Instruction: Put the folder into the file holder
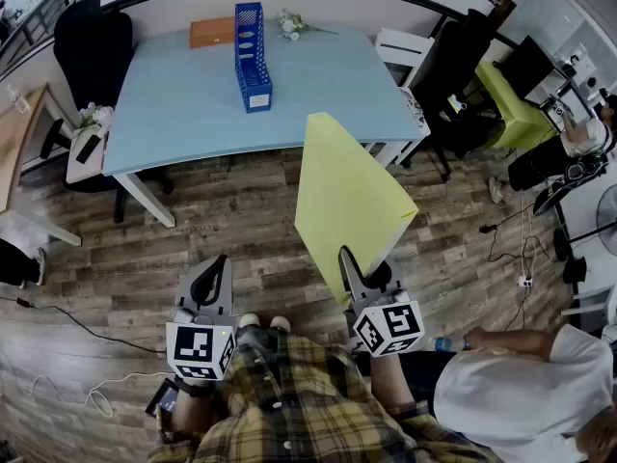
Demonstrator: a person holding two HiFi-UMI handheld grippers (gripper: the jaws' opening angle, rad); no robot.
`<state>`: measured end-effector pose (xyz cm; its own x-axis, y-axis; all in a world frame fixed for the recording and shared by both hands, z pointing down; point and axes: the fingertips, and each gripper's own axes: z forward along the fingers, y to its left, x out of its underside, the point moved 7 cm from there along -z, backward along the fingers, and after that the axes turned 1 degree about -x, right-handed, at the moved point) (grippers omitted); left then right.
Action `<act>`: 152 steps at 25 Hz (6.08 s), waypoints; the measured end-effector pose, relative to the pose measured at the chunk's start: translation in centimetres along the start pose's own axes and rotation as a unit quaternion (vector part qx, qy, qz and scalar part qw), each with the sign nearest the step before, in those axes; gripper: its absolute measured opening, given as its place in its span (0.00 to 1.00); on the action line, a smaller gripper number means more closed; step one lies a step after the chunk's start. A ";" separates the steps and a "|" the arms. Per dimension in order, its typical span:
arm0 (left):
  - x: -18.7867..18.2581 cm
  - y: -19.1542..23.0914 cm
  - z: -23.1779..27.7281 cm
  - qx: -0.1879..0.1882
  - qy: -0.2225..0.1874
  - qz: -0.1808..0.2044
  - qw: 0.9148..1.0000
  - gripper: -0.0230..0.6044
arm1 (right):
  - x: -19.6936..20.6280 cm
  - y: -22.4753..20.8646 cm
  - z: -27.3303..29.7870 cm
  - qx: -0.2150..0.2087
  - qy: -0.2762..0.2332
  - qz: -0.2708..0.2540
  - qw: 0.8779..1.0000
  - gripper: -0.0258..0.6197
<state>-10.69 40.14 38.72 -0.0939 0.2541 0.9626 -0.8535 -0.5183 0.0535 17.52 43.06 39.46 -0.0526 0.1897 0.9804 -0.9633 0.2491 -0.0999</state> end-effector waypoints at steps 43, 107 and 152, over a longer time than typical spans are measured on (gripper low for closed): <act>-5.3 14.6 15.5 -0.007 -0.017 0.004 1.000 0.03 | -3.8 -2.7 20.6 0.012 -0.024 0.023 0.999 0.29; -11.8 21.2 36.6 -0.051 -0.017 -0.013 0.998 0.03 | -12.6 -13.9 43.0 -0.010 -0.061 0.004 0.998 0.29; -9.2 24.2 36.2 -0.070 0.015 -0.035 0.997 0.03 | -14.3 -7.5 52.4 -0.032 -0.117 -0.019 0.992 0.29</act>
<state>-11.92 -4.31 40.76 -0.0441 0.3109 0.9494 -0.9219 -0.3789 0.0813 11.71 -11.24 35.05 -0.0843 -0.0449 0.9954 -0.9476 0.3126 -0.0661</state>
